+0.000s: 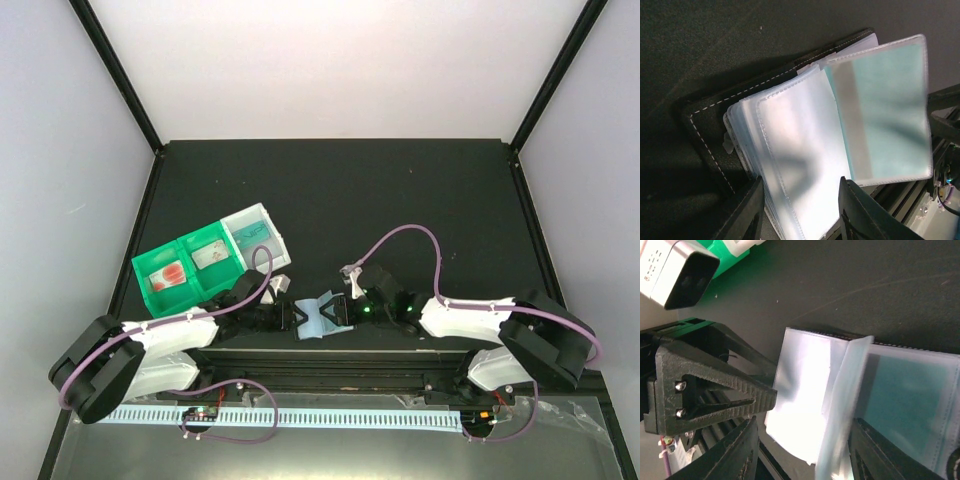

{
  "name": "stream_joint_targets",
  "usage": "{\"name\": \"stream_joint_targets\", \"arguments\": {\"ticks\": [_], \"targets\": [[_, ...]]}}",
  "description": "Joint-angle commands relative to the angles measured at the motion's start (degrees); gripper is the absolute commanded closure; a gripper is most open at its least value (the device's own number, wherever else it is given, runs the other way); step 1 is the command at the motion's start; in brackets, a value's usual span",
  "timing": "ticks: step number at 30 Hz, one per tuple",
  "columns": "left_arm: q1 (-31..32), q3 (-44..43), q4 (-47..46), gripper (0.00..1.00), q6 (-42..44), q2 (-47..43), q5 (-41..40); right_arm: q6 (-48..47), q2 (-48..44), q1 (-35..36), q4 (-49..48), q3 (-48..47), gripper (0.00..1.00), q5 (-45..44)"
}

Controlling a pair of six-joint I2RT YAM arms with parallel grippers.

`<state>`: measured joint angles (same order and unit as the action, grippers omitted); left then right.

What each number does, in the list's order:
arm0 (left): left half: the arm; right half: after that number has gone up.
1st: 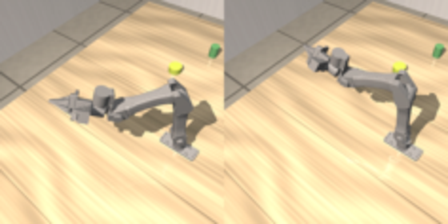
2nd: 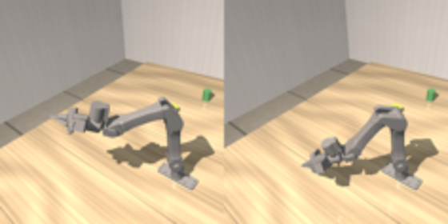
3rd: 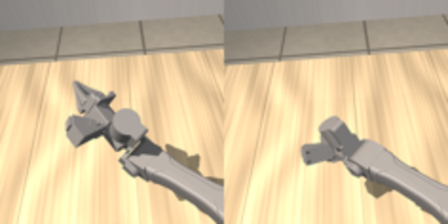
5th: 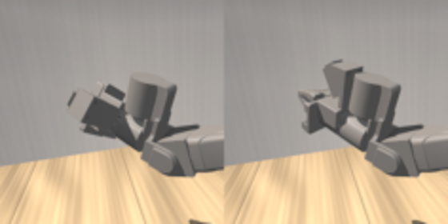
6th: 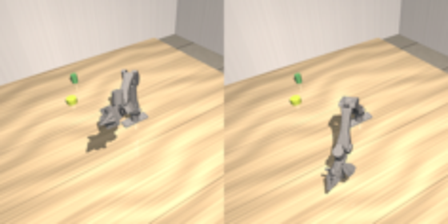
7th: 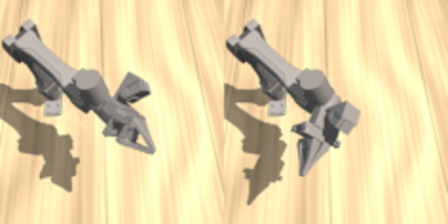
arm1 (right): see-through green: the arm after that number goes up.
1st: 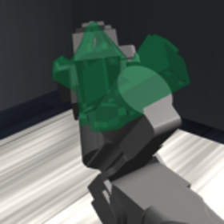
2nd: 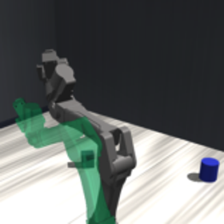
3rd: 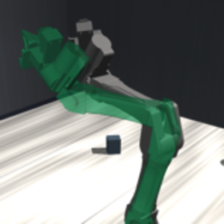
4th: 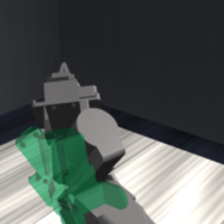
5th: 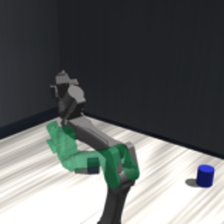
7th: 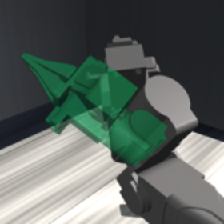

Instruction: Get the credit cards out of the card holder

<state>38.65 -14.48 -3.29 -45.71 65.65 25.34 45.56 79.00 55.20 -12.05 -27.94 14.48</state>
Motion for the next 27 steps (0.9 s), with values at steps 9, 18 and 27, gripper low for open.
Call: {"name": "stream_joint_targets", "arguments": {"ticks": [9, 18, 27], "targets": [[0.4, -0.7, -2.0, 0.57, -0.5, 1.2, 0.7, 0.4, 0.2, 1.8, -1.8, -2.3, 0.51, 4.3], [0.6, -1.0, -3.2, 0.6, -1.2, 1.0, 1.3, 1.1, 2.6, 3.3, -3.1, -4.0, 0.51, 5.1], [0.6, -0.8, 4.0, 0.59, -2.1, -7.6, -5.6, 0.6, 2.0, 3.3, -2.1, -3.2, 0.51, 3.8]]}}
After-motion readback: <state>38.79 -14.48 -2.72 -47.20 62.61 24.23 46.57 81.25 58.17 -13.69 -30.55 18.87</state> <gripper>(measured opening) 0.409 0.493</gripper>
